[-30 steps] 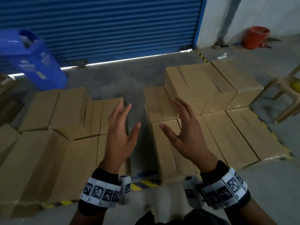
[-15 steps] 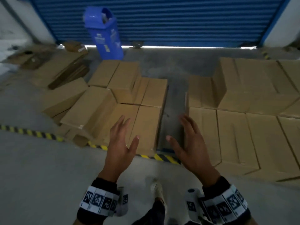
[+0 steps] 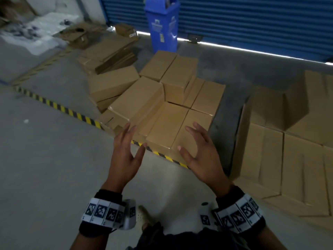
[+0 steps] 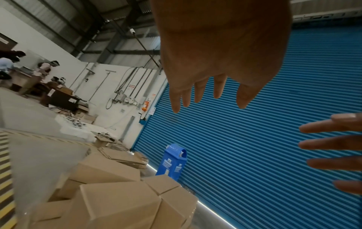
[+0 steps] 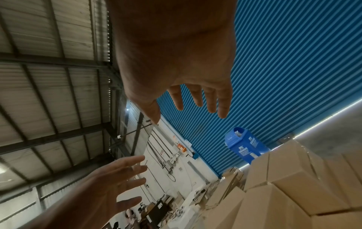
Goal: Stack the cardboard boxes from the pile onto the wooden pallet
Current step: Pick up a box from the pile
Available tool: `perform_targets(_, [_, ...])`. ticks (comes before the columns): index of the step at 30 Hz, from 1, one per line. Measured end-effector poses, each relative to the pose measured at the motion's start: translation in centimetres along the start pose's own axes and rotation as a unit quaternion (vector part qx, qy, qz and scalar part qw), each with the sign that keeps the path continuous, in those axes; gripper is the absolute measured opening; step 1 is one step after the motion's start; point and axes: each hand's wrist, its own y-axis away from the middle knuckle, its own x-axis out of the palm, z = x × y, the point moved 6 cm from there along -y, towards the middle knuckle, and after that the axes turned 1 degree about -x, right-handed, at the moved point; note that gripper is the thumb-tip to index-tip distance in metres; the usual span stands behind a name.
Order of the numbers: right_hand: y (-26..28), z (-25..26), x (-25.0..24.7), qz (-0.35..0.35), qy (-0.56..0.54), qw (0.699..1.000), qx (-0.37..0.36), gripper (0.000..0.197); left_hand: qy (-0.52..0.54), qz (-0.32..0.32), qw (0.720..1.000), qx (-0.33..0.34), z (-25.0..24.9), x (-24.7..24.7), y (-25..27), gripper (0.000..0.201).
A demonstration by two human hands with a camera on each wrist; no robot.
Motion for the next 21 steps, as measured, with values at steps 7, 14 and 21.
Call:
perform_targets(7, [-8.6, 3.7, 11.8, 0.006, -0.045, 0.999, 0.027, 0.067, 0.004, 0.001, 1.000, -0.019, 11.8, -6.7, -5.8, 0.061])
perform_targets(14, [-16.2, 6.0, 19.4, -0.004, -0.093, 0.993, 0.066, 0.052, -0.012, 0.021, 0.999, -0.022, 20.9, -11.2, -13.3, 0.060])
perform_targets(21, [-25.0, 3.8, 24.4, 0.006, -0.100, 0.990, 0.099, 0.049, 0.005, 0.047, 0.998, -0.041, 27.1, -10.4, -23.8, 0.056])
